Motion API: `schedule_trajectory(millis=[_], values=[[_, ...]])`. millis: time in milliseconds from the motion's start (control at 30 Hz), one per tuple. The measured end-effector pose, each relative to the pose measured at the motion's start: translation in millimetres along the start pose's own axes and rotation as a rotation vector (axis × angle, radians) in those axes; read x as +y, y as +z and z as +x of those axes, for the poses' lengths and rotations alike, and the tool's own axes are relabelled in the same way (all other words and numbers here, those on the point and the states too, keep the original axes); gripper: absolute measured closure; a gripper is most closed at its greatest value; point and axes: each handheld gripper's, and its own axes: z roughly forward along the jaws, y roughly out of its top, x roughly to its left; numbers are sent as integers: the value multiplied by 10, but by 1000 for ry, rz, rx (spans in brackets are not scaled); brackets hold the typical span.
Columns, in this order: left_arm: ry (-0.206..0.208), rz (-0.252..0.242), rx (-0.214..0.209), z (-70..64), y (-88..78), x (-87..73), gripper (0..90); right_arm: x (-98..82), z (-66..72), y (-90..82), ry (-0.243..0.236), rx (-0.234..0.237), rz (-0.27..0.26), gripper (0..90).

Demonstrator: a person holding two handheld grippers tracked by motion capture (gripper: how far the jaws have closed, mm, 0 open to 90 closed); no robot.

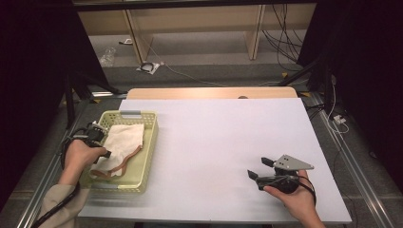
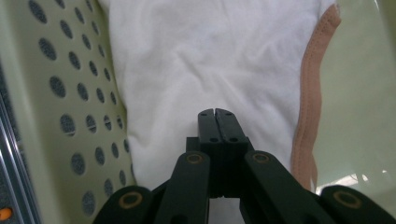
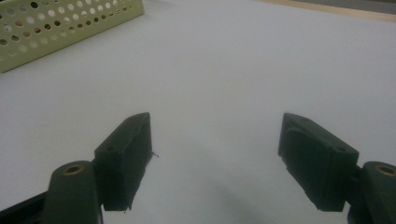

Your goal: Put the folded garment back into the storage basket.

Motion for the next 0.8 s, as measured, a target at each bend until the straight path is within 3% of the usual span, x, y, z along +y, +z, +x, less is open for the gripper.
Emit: schedule_trajectory(millis=[200, 500, 633, 800], values=[[34, 55, 7, 14, 32, -79, 896, 4, 12, 0, -1, 2, -2, 268], [45, 102, -4, -24, 171, -87, 896, 4, 7, 0, 1, 0, -11, 268], [42, 90, -7, -13, 164, -87, 895, 4, 5, 0, 0, 0, -12, 268], [25, 9, -22, 5, 101, -101, 870, 6, 5, -4, -3, -3, -14, 268]])
